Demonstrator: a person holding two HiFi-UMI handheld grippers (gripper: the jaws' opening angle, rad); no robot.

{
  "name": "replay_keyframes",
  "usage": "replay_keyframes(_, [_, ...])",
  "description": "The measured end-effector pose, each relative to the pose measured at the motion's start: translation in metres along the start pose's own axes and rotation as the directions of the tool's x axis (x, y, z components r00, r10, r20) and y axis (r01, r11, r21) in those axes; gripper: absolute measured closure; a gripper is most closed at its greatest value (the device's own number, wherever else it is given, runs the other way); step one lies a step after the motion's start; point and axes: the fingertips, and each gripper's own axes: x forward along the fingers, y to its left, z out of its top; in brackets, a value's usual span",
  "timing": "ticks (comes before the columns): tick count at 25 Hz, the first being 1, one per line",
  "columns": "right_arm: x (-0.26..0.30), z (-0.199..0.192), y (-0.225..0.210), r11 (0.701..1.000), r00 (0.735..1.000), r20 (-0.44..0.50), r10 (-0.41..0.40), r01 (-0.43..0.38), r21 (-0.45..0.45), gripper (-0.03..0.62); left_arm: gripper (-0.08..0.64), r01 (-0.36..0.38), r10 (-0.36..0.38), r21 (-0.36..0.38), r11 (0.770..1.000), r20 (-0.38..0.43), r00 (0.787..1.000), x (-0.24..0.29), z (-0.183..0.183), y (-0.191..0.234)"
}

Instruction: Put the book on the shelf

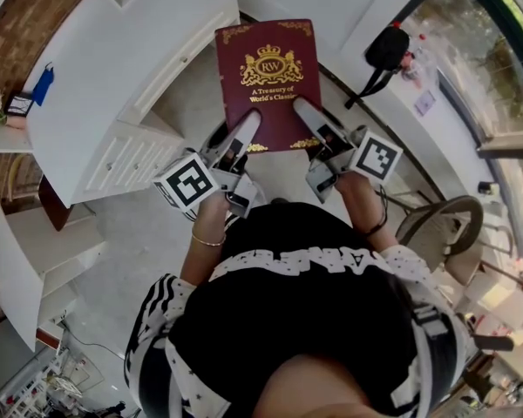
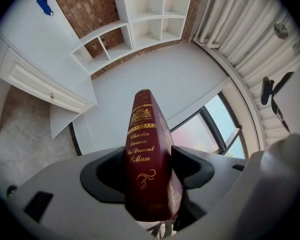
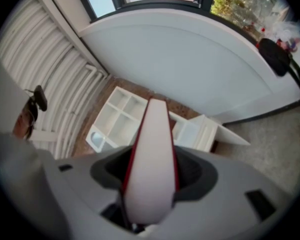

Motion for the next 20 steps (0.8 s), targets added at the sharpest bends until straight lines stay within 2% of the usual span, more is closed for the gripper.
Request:
replay_keyframes(6, [0.030, 0.004, -0.005, 1.000, 1.000, -0.004, -0.011, 0.011, 0.001, 0.337, 0.255, 0.003, -0.003, 0.006, 1.000, 0.001, 1.000, 0.006, 0.027, 0.015])
replay_keyframes(12, [0.092, -0.003, -0.007, 1.000, 0.999, -0.023, -0.024, 0.024, 0.006, 0.337, 0.255, -0.015, 0.015, 0.000, 1.000, 0.013, 1.000, -0.001, 0.079, 0.051])
replay_keyframes(16, [0.098, -0.003, -0.006, 1.000, 1.000, -0.027, -0.013, 0.013, -0.001, 0.337, 0.255, -0.039, 0.038, 0.023, 0.999, 0.024, 0.999, -0.004, 0.086, 0.056])
replay_keyframes(20, [0.100, -0.002, -0.005, 1.000, 0.999, -0.034, 0.004, -0.005, -0.010, 0.337, 0.255, -0.032, 0.031, 0.023, 0.999, 0.036, 0.999, -0.004, 0.087, 0.053])
